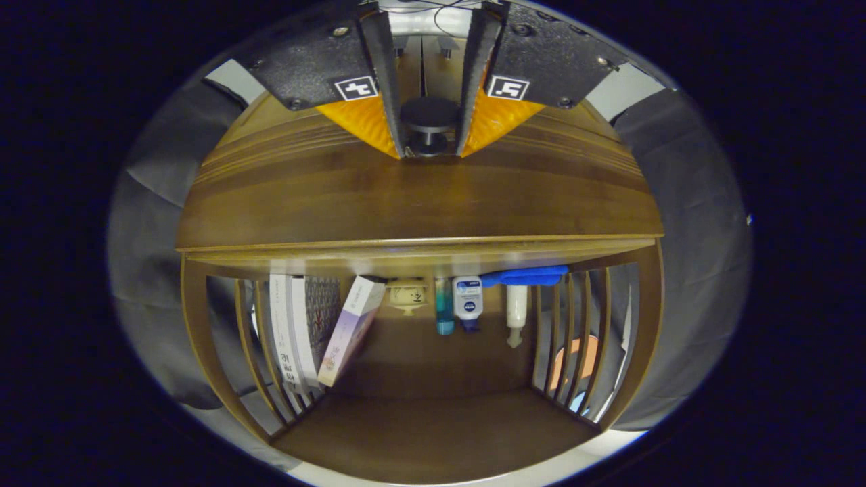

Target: Pull open the drawer, take out the items inside it, and place them on the countertop above the cabinet.

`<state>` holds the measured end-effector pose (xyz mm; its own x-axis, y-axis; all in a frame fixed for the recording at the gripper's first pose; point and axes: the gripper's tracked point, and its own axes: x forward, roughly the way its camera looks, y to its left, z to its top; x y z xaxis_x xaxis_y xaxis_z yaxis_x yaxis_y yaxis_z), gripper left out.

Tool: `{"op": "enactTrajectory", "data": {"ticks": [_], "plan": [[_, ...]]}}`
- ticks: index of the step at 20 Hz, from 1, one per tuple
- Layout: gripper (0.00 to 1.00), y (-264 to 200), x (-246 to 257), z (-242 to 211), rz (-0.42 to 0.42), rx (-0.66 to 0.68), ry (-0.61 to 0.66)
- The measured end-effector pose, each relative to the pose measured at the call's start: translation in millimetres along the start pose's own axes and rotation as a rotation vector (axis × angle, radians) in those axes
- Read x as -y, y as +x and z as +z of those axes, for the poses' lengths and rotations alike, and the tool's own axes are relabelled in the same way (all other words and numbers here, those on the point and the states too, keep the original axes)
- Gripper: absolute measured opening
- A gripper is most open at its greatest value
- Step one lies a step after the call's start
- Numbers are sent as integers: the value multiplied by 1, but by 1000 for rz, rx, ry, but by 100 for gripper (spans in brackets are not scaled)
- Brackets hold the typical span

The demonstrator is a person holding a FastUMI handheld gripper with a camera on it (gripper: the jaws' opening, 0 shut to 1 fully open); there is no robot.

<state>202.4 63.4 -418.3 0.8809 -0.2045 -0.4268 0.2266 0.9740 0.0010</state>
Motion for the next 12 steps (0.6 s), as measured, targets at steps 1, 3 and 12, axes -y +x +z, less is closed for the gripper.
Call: {"op": "enactTrajectory", "data": {"ticks": [1, 3, 12], "plan": [[44, 0, 0, 0, 2, -2, -2], [39, -2, 1, -1, 10, -8, 0], [35, -46, 7, -13, 17, -23, -16]]}}
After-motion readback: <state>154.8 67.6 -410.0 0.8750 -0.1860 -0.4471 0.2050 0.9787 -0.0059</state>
